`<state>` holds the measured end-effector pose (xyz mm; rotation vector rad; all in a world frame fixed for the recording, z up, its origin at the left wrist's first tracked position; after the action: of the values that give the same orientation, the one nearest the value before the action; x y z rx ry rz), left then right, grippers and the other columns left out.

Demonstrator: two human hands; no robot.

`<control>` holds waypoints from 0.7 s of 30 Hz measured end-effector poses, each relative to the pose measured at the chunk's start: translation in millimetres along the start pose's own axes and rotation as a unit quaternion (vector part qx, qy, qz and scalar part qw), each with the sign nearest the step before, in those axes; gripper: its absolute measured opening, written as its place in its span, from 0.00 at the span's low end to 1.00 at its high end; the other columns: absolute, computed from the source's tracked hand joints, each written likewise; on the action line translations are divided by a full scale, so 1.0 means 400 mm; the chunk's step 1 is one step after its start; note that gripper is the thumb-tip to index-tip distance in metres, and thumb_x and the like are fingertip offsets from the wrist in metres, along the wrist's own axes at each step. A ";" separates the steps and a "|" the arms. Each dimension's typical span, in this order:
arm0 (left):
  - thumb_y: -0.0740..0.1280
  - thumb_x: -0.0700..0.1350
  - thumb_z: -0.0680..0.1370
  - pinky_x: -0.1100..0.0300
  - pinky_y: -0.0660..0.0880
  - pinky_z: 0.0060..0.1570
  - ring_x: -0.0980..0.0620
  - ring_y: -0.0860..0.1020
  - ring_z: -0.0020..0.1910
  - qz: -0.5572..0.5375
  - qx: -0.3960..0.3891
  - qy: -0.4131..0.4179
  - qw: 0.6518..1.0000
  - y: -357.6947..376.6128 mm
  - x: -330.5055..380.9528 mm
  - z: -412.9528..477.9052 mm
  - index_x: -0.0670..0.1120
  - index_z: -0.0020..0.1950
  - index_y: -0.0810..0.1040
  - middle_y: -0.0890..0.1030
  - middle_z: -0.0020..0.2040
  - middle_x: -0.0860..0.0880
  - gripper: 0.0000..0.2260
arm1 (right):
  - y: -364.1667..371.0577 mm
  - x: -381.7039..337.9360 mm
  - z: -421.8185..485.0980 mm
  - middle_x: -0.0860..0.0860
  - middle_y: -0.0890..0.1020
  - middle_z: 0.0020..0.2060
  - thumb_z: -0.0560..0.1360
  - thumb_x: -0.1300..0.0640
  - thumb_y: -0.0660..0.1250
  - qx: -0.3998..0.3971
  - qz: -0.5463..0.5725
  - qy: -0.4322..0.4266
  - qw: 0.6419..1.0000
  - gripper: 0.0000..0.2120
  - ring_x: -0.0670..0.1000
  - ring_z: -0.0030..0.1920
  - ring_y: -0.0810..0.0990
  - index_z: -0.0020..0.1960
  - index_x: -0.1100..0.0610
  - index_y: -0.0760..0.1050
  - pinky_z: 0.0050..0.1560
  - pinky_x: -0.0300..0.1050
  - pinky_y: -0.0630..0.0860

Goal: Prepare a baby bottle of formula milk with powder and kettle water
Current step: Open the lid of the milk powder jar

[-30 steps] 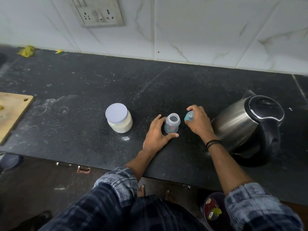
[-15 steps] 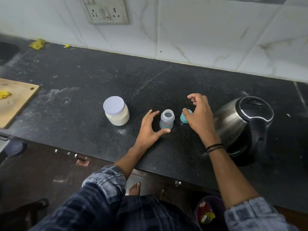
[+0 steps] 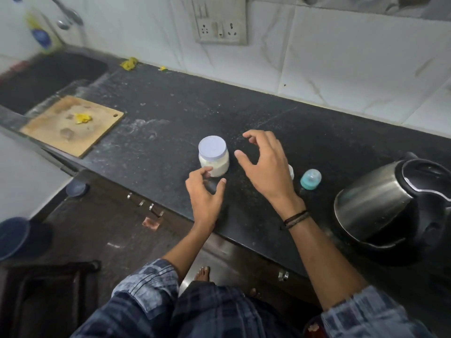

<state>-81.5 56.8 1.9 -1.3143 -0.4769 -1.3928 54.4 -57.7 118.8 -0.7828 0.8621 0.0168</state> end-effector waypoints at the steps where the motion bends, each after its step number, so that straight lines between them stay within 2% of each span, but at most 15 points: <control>1: 0.79 0.43 0.75 0.73 0.65 0.58 0.52 0.70 0.60 -0.001 0.003 -0.019 1.000 -0.012 -0.010 0.021 0.48 0.68 0.73 0.73 0.61 0.51 0.24 | 0.027 -0.009 0.014 0.50 0.77 0.60 0.79 0.52 0.73 -0.020 0.003 0.001 1.000 0.18 0.51 0.60 0.76 0.67 0.53 0.76 0.58 0.41 0.70; 3: 0.82 0.45 0.72 0.71 0.64 0.63 0.55 0.67 0.65 -0.002 -0.015 -0.055 0.998 -0.021 -0.030 0.060 0.46 0.73 0.69 0.69 0.65 0.52 0.34 | 0.079 -0.013 0.044 0.50 0.76 0.63 0.80 0.49 0.72 -0.058 0.002 0.015 0.998 0.19 0.53 0.63 0.75 0.69 0.53 0.75 0.59 0.42 0.69; 6: 0.85 0.49 0.69 0.63 0.61 0.71 0.55 0.63 0.73 -0.002 -0.080 -0.088 0.993 -0.023 -0.059 0.112 0.45 0.80 0.61 0.65 0.72 0.50 0.47 | 0.158 -0.015 0.085 0.52 0.74 0.67 0.80 0.46 0.71 -0.103 -0.013 0.031 0.994 0.23 0.55 0.68 0.72 0.72 0.53 0.73 0.65 0.48 0.71; 11: 0.86 0.48 0.67 0.53 0.59 0.78 0.48 0.58 0.81 -0.006 -0.182 -0.108 0.977 0.006 -0.085 0.170 0.43 0.85 0.53 0.58 0.82 0.46 0.56 | 0.261 -0.005 0.122 0.53 0.70 0.73 0.80 0.41 0.69 -0.137 -0.036 0.060 0.988 0.31 0.56 0.73 0.69 0.77 0.54 0.68 0.70 0.51 0.68; 14: 0.86 0.47 0.66 0.53 0.66 0.75 0.50 0.65 0.75 -0.015 -0.202 -0.092 0.975 0.028 -0.081 0.190 0.43 0.82 0.58 0.65 0.75 0.50 0.53 | 0.308 0.003 0.128 0.53 0.69 0.74 0.80 0.40 0.69 -0.146 -0.034 0.084 0.985 0.33 0.56 0.74 0.68 0.79 0.55 0.67 0.73 0.51 0.66; 16: 0.83 0.50 0.64 0.49 0.71 0.72 0.51 0.71 0.70 -0.035 -0.207 -0.074 0.975 0.042 -0.077 0.206 0.43 0.77 0.65 0.71 0.70 0.49 0.46 | 0.333 0.007 0.131 0.53 0.69 0.74 0.80 0.40 0.69 -0.149 -0.025 0.098 0.984 0.33 0.56 0.74 0.67 0.79 0.54 0.67 0.73 0.51 0.66; 18: 0.79 0.51 0.67 0.44 0.74 0.70 0.48 0.75 0.68 -0.060 -0.213 -0.051 0.974 0.053 -0.070 0.218 0.45 0.74 0.71 0.76 0.68 0.46 0.38 | 0.355 0.010 0.134 0.52 0.70 0.74 0.80 0.40 0.70 -0.152 -0.026 0.104 0.983 0.33 0.56 0.74 0.67 0.78 0.54 0.68 0.73 0.51 0.67; 19: 0.77 0.51 0.69 0.41 0.74 0.69 0.47 0.77 0.68 -0.072 -0.214 -0.033 0.974 0.057 -0.064 0.222 0.49 0.72 0.72 0.77 0.66 0.47 0.32 | 0.364 0.012 0.133 0.52 0.70 0.73 0.79 0.40 0.70 -0.153 -0.033 0.104 0.982 0.33 0.55 0.74 0.66 0.78 0.54 0.68 0.74 0.51 0.67; 21: 0.74 0.49 0.74 0.39 0.73 0.69 0.46 0.77 0.67 -0.085 -0.205 0.003 0.975 0.060 -0.054 0.227 0.65 0.68 0.72 0.78 0.64 0.51 0.25 | 0.379 0.016 0.130 0.52 0.71 0.71 0.79 0.40 0.70 -0.146 -0.053 0.101 0.983 0.31 0.55 0.73 0.66 0.76 0.54 0.71 0.72 0.52 0.69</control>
<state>-26.2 135.8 1.4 -1.6283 -0.3109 -1.6997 46.1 83.2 42.4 -1.1188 1.0223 -0.0322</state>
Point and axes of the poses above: each hand's wrist, its own z-axis towards the middle knuckle, its own y-axis out of the palm, x = y × z, the point moved 5 cm from there along z, towards the middle knuckle
